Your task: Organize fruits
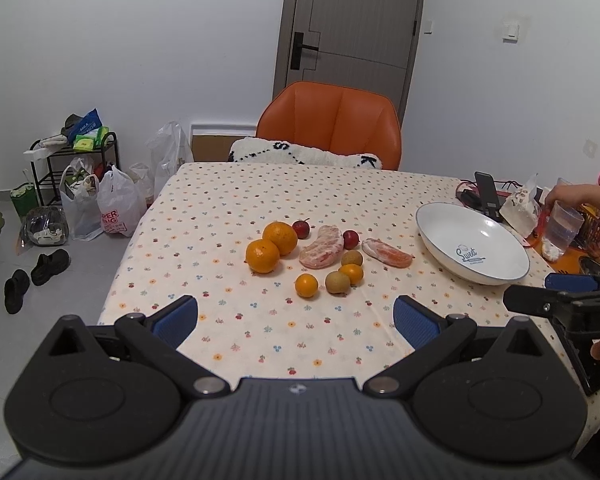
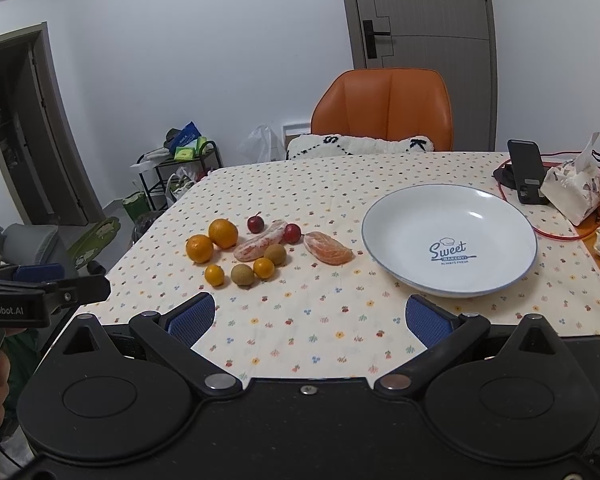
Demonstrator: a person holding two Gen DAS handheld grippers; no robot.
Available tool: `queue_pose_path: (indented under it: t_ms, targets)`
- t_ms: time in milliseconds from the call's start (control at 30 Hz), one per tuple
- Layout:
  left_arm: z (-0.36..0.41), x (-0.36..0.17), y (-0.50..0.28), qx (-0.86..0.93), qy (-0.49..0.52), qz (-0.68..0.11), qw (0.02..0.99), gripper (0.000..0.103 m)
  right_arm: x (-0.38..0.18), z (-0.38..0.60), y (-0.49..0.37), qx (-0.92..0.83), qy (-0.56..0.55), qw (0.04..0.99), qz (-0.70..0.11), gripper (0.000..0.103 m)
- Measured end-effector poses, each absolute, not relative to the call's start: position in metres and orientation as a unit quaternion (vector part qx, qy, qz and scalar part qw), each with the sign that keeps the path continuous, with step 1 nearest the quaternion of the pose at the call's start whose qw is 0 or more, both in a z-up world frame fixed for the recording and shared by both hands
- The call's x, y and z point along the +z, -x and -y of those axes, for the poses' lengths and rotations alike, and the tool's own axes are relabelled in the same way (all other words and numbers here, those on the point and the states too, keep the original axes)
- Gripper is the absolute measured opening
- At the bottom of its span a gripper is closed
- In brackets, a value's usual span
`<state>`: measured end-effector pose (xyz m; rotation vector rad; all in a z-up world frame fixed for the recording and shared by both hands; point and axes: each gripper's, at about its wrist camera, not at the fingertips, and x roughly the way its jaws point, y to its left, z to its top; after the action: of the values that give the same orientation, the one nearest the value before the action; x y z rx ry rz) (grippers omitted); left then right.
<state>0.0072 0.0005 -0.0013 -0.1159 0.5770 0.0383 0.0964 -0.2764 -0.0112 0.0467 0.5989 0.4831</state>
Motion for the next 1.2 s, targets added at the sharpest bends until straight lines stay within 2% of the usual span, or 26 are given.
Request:
queue_pose_path:
  t_ms: [1000, 1200]
  targets:
    - [0.002, -0.034, -0.074, 0.006, 0.081, -0.284, 0.955, 0.1, -0.046, 0.274, -0.159, 0.266, -0.069, 0.909, -0.314, 0.102]
    - [0.001, -0.044, -0.088, 0.01, 0.083, -0.291, 0.953, 0.087, -0.056, 0.265, -0.171, 0.281, -0.068, 0.901, -0.323, 0.088]
